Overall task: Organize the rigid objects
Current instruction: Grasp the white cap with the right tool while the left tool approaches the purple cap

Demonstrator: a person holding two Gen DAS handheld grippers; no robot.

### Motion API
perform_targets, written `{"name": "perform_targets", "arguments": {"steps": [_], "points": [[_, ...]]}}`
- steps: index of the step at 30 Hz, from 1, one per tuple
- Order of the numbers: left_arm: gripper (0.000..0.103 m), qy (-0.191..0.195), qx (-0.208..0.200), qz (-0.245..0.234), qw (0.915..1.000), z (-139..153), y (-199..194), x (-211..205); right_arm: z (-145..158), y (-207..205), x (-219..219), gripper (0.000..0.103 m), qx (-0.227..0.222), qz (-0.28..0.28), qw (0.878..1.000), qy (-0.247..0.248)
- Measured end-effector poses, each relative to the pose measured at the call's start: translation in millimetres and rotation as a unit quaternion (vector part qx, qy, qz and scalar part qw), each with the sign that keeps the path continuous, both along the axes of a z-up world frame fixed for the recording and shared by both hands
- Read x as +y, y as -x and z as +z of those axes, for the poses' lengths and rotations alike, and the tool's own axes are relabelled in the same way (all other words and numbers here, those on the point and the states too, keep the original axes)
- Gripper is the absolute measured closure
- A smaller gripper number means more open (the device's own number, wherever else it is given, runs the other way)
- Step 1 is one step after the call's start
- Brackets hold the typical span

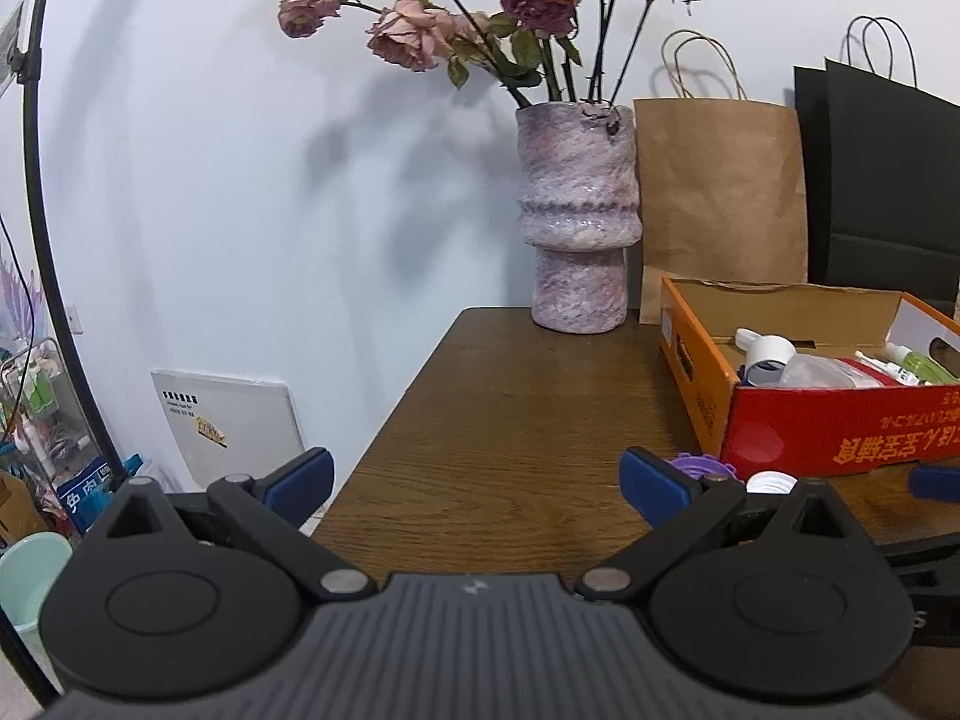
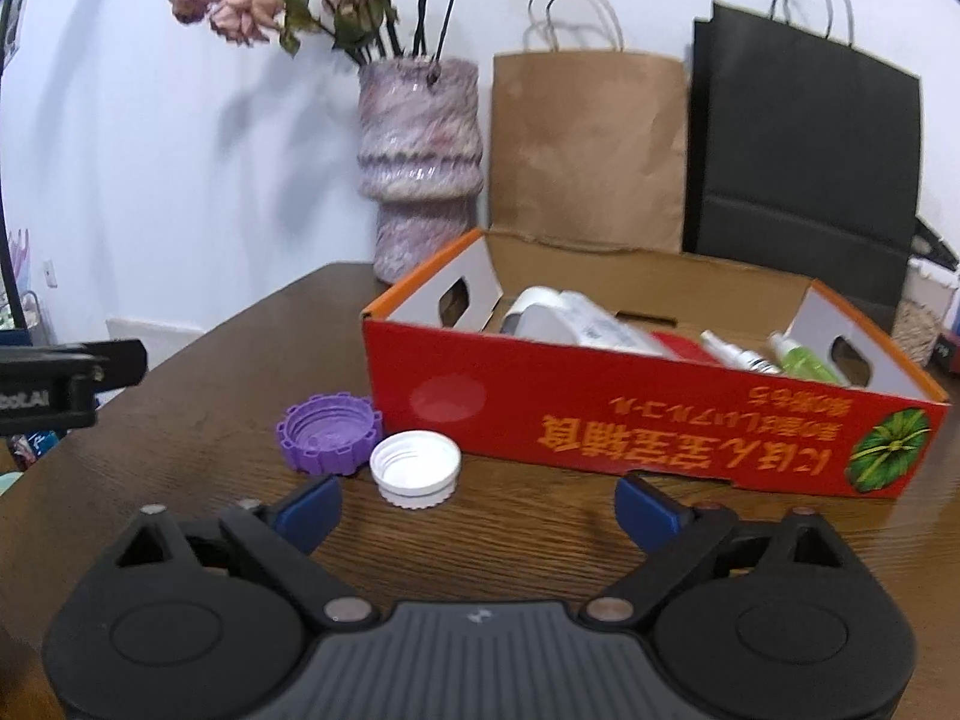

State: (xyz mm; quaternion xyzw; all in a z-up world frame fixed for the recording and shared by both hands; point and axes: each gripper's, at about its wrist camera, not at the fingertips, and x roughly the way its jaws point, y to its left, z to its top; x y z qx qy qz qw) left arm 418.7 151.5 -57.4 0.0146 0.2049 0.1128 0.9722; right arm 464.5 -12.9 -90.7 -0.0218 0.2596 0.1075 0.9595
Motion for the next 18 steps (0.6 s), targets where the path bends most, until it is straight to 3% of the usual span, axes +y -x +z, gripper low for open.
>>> {"name": "perform_targets", "arguments": {"steps": [13,16,18], "points": [[0.0,0.012,0.014,0.012,0.9998,-3.9,-10.1,7.1,-8.4,-36.4,17.1,0.019,0.05,0.003,0.999,0.003],[0.0,0.015,0.016,0.014,0.9997,-5.0,-11.4,9.2,-9.7,-42.2,19.5,0.028,0.058,0.012,0.998,0.003],[0.0,0.015,0.019,0.016,0.9996,-6.2,-13.2,9.6,-10.4,-44.6,20.8,0.04,0.059,0.015,0.998,0.005]]}}
